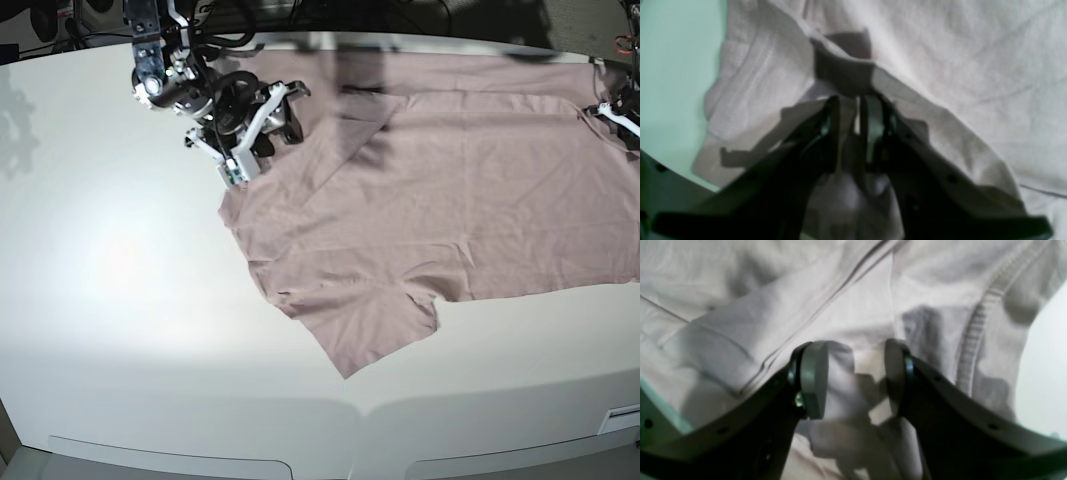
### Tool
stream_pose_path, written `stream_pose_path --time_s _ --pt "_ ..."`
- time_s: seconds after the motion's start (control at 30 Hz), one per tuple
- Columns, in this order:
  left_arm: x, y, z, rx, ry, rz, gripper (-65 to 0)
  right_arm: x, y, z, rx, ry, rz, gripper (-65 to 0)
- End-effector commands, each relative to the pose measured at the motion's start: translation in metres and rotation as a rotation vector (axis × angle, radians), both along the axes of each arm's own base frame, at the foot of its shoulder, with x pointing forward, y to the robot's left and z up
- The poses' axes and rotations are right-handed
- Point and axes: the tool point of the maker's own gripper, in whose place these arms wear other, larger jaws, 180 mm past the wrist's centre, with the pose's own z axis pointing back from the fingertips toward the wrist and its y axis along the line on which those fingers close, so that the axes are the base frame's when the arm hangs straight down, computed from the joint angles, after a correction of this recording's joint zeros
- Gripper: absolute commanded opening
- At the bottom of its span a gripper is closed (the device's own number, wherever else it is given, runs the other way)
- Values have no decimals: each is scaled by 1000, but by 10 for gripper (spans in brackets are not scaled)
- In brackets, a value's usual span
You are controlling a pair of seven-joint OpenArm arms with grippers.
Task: Fold the T-shirt properly
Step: 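Grasp the shirt edges with both grippers and drag them apart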
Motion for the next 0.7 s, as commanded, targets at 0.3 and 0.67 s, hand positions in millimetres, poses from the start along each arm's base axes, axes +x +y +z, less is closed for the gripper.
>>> stream_pose_path --time_s 0.3,0.67 --pt "15 -17 18 -34 -44 -33 -521 -14 -87 -7 -196 47 -35 -364" --pt "8 -45 2 -109 -50 1 -521 -14 -101 -6 -228 55 -48 -364"
